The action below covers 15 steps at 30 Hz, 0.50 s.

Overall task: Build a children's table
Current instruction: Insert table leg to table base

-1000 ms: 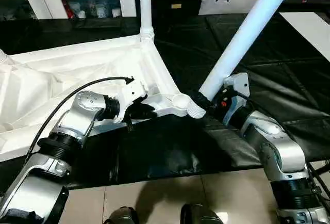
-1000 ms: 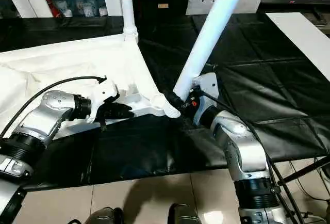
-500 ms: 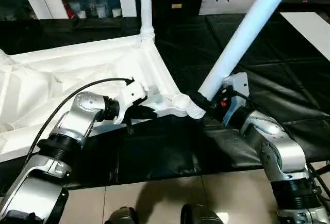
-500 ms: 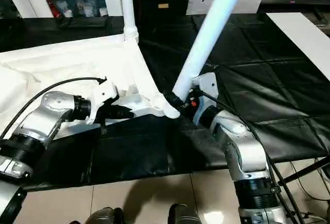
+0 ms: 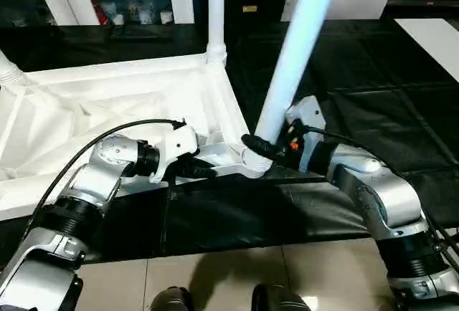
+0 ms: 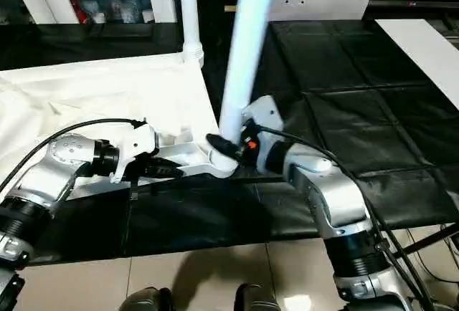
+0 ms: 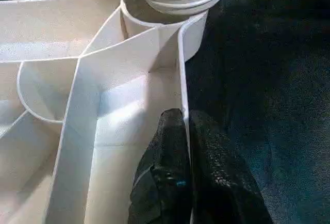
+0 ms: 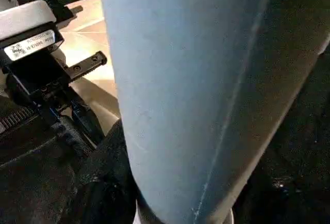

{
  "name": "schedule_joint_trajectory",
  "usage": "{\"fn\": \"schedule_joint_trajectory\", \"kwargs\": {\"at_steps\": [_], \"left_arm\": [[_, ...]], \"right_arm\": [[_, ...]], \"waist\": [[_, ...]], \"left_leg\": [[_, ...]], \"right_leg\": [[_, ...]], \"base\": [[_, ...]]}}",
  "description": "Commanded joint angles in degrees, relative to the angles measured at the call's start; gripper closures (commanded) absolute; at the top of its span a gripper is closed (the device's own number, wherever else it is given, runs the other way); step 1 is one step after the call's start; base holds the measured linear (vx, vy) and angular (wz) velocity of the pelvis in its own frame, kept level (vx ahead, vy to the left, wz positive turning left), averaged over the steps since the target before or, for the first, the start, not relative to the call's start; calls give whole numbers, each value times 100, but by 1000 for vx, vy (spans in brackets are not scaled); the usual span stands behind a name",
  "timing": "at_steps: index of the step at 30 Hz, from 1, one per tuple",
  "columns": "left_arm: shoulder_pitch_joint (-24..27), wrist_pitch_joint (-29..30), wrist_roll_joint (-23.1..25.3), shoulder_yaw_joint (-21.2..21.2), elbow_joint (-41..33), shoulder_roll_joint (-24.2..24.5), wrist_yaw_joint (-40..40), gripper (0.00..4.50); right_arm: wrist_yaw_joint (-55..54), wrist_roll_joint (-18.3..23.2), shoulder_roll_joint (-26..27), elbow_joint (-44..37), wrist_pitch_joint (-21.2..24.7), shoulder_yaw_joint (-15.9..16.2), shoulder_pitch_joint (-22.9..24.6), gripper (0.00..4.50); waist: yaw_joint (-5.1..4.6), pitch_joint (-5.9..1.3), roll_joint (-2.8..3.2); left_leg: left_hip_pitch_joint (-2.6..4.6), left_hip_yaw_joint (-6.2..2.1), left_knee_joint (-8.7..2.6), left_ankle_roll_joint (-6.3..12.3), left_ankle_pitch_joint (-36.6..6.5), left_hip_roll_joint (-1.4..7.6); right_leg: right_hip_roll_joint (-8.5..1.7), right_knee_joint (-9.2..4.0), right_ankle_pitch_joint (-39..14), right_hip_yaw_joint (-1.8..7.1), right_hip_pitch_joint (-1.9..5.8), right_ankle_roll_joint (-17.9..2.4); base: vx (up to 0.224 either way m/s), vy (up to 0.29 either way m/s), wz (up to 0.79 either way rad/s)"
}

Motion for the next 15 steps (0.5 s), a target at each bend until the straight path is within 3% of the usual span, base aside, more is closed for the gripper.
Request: {"fn": "schedule_joint_trajectory", "kwargs": {"at_steps": [1, 10, 15], "left_arm": [[149, -122, -63, -161, -198, 1, -346, 450], [168, -73, -147, -234, -438, 72, -676, 450], [145, -103, -88, -200, -465, 56, -651, 450]], "right_arm": [[101, -130, -44, 227, 189, 258, 42, 262], [252, -294, -16, 724, 194, 470, -185, 262], [359, -290, 19, 928, 221, 519, -200, 262]], "waist": [[-22, -410, -29], [-22, -407, -26], [-26, -398, -36]], "left_leg": [[57, -96, -414, 112, -1118, 278], [80, -91, -431, 84, -1170, 291], [80, -93, -433, 59, -1267, 288]], "right_leg": [[-452, -470, -1973, 311, 276, -1056], [-444, -461, -1834, 316, 261, -1125], [-458, -486, -2010, 322, 259, -1085]], "base": [[0, 0, 0], [0, 0, 0], [0, 0, 0]]}}
